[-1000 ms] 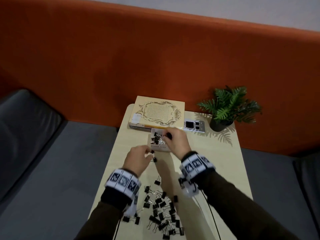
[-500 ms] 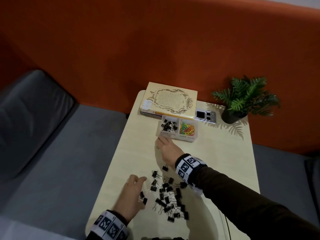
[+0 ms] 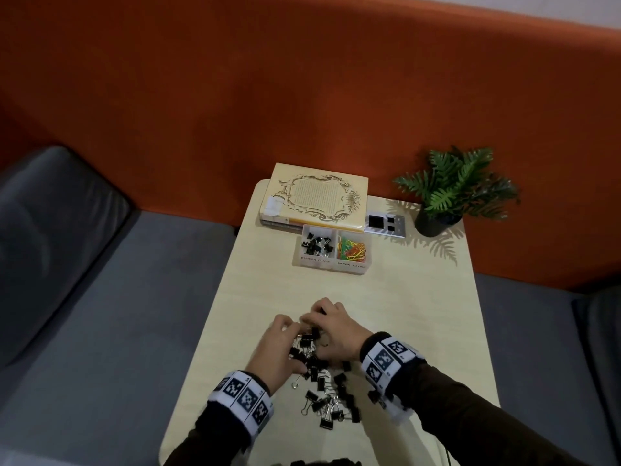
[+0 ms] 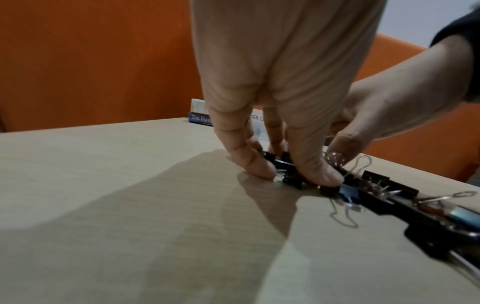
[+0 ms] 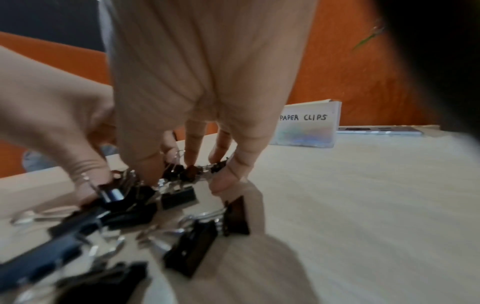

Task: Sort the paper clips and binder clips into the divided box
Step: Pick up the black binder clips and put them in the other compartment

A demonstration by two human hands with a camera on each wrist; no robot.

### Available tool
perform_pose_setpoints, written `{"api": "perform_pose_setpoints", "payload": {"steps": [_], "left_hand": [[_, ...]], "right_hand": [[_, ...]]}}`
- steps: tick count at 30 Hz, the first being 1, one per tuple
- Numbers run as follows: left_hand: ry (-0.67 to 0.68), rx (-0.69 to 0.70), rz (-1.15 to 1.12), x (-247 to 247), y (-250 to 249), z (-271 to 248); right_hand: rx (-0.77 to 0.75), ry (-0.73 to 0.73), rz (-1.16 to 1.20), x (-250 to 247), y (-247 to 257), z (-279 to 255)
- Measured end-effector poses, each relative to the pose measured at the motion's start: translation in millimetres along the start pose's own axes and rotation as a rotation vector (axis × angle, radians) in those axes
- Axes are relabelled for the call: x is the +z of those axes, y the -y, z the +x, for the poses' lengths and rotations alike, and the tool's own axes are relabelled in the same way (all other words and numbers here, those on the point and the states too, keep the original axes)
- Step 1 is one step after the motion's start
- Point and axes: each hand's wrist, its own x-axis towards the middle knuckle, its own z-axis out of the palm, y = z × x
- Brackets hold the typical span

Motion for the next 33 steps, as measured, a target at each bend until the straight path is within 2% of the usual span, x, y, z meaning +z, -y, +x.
{"api": "perform_pose_setpoints", "payload": {"steps": [5,10,16,27,33], "left_hand": [[0.016,-0.020,-0.003,-1.1,-3.2,9.4],[-0.032,-0.042,-0.037,2.7,-6.0,12.3],[-0.052,-0.068,-0.046,4.4,-9.2,13.0],[-0.027,-0.079,-0.009,2.4,-9.2,14.0],[-0.026,-0.097,0.001,0.0,-11.9,11.4]], "right_hand": [[0.025,-0.021,0.016,9.2,-1.1,-12.6],[0.047,-0.036,0.080,20.1,-1.1,-33.0],[0.094,-0.153,0.106,37.2,0.4,-39.7],[0.103,-0.162,0.106,24.6,0.0,-40.8],[0.138,-0.181,0.005,4.4,1.9,-40.1]]}}
